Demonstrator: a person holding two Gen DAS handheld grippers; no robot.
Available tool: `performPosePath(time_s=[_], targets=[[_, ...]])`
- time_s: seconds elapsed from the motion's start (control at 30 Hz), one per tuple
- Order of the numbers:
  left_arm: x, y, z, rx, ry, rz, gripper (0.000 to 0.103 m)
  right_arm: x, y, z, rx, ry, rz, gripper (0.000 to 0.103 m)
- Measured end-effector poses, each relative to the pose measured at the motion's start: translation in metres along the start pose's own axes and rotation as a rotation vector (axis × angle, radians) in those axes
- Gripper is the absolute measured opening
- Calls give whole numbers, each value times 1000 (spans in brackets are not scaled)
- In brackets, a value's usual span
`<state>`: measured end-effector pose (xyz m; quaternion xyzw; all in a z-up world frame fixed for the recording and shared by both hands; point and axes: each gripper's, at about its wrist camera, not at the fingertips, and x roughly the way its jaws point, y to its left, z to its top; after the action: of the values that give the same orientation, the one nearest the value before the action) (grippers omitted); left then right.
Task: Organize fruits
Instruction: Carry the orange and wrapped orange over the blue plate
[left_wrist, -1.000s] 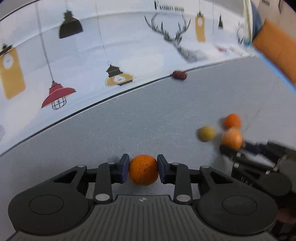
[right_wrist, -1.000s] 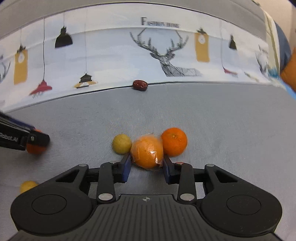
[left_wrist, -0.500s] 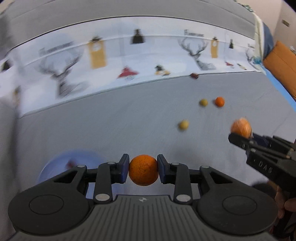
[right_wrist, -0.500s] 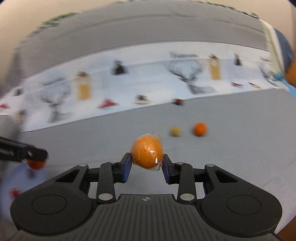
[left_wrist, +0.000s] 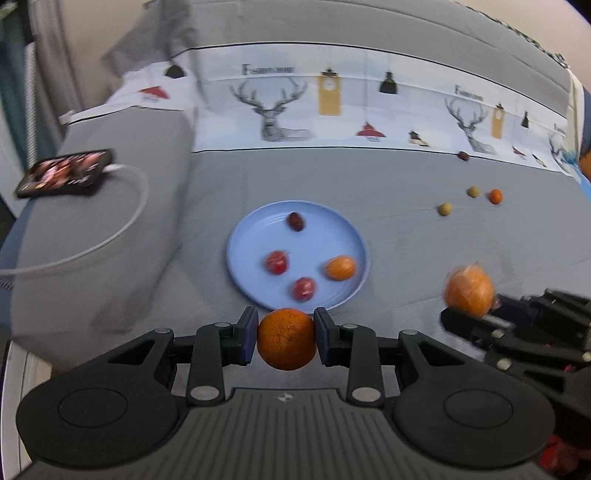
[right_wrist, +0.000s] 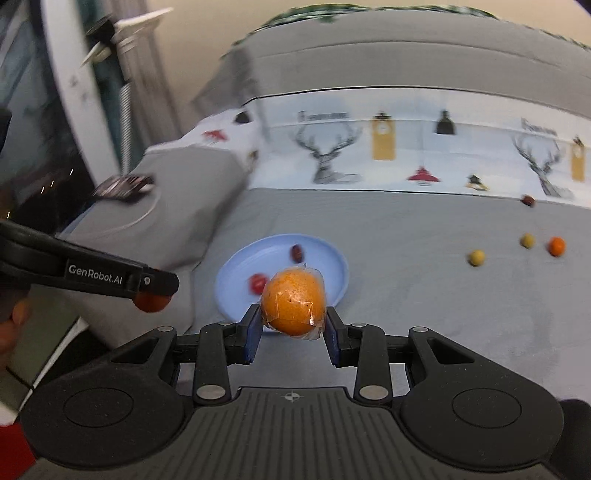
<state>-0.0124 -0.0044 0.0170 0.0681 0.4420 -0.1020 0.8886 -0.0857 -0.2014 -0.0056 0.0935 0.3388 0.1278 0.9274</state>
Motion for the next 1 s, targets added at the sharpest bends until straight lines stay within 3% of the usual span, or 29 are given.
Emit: performPosePath(time_s=[0.2,0.53,1.0], targets=[[-9,21,-16,-50,-9,0,36,-6,21,1,-51,-1,-35,37],[-10,30,-14,-72,-36,-26,36,-5,32,3,-113,12,-58,37],[22,37,28,-41,-56,-15,36,34,32,16,-138,48,-71,37]])
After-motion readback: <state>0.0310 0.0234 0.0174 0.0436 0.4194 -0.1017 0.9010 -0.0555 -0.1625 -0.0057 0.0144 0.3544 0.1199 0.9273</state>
